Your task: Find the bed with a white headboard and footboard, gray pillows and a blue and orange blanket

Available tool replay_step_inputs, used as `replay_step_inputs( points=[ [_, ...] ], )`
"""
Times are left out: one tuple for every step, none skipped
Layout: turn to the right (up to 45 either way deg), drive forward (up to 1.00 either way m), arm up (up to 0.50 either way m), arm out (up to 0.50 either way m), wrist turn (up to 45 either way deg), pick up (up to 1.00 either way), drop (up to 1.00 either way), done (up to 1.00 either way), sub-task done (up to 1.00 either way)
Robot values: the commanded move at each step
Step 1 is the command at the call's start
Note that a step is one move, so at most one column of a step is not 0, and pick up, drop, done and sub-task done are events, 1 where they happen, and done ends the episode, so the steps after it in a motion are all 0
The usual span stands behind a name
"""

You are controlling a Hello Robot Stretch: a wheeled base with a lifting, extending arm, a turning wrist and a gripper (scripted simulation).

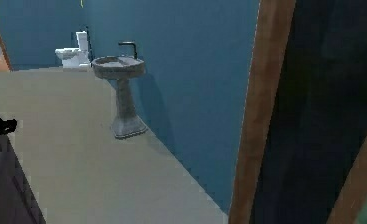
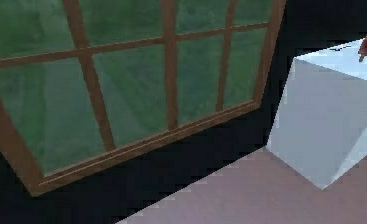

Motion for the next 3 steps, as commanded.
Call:
replay_step_inputs(
  points=[
    [-18.0, 0.0, 0.0, 0.0, 0.0, 0.0, 0.0, 0.0, 0.0],
    [0.0, 1.0, 0.0, 0.0, 0.0, 0.0, 0.0, 0.0, 0.0],
    [-3.0, 0.0, 0.0, 0.0, 0.0, 0.0, 0.0, 0.0, 0.0]
  ],
)
